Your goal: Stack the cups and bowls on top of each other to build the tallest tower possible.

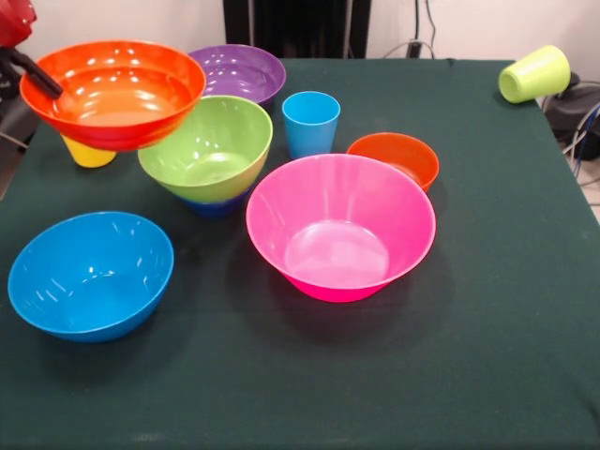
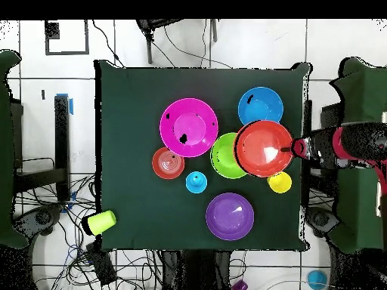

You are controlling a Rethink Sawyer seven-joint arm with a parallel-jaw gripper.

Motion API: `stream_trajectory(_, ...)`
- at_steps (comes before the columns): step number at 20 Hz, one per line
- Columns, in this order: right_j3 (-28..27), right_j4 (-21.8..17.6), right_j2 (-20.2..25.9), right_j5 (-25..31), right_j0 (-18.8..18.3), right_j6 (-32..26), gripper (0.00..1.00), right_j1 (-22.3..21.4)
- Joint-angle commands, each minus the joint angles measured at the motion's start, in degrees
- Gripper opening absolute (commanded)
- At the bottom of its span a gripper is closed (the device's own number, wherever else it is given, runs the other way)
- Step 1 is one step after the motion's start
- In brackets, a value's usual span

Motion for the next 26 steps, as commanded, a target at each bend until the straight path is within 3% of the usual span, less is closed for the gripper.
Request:
stream_trajectory(1,9.10,-3.34,1.95,-1.01,-0.07,-16.68,0.00,-1.80)
stream_trajectory(14,15.23,-4.06,3.06,-6.88,-1.38,-12.18,0.00,-1.69)
stream_trajectory(26,13.97,-2.72,3.46,-6.16,0.53,-9.87,0.00,-1.83)
